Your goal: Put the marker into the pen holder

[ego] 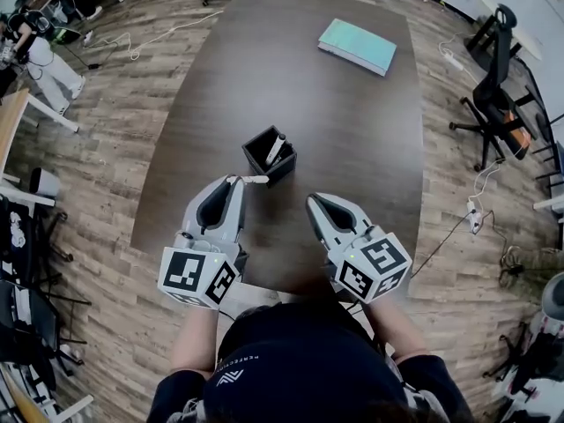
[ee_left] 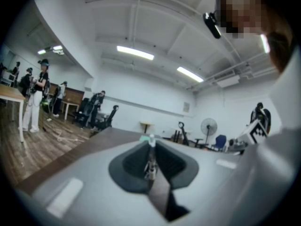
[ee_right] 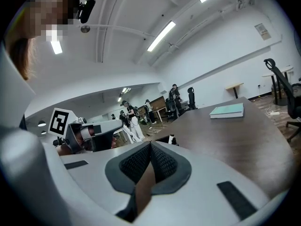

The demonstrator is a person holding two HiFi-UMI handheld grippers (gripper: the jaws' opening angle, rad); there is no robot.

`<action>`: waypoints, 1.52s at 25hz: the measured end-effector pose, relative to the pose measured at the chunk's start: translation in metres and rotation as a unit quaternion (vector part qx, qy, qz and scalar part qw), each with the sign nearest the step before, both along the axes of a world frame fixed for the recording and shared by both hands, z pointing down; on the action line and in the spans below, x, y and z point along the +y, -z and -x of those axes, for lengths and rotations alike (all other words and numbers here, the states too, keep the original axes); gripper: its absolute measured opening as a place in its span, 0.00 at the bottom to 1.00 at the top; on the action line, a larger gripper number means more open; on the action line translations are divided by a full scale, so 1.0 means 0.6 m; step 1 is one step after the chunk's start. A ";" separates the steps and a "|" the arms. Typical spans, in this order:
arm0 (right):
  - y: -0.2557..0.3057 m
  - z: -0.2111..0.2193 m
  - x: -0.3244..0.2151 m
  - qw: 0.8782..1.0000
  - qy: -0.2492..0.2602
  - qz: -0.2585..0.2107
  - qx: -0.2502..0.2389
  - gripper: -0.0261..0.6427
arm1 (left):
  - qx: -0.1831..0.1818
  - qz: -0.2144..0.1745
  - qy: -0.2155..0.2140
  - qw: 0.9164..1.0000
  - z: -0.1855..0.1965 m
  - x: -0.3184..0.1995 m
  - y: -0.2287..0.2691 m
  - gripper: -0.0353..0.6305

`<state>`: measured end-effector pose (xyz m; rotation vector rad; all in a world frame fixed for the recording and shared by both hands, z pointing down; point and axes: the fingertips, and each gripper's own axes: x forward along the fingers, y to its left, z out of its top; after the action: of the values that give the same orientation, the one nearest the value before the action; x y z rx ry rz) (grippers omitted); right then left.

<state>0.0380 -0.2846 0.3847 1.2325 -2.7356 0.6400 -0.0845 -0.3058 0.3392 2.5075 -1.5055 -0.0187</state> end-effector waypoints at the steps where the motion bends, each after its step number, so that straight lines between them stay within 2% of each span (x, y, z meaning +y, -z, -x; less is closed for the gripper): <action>1: -0.003 0.000 -0.007 1.000 0.001 0.002 -0.001 0.04 | -0.001 0.000 0.004 1.000 0.002 -0.007 -0.001 0.12; 8: -0.029 0.001 -0.041 1.000 0.011 0.025 -0.009 0.04 | -0.010 0.011 0.012 1.000 -0.001 -0.052 -0.015 0.12; 19: -0.068 0.001 -0.076 0.998 0.019 0.057 -0.015 0.04 | -0.040 0.042 -0.003 0.998 -0.028 -0.096 -0.065 0.12; 28: -0.089 0.002 -0.086 0.997 0.017 0.073 -0.016 0.04 | -0.055 0.075 -0.016 0.996 -0.035 -0.103 -0.109 0.12; 34: -0.097 -0.002 -0.088 0.997 0.016 0.078 -0.015 0.04 | -0.076 0.082 -0.013 0.994 -0.037 -0.106 -0.128 0.12; 38: -0.098 0.000 -0.088 0.997 0.017 0.078 -0.012 0.04 | -0.077 0.080 -0.011 0.994 -0.037 -0.105 -0.129 0.13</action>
<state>0.0381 -0.3373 0.4433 1.1489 -2.6594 0.8514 -0.0620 -0.3689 0.4163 2.4439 -1.4711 0.2953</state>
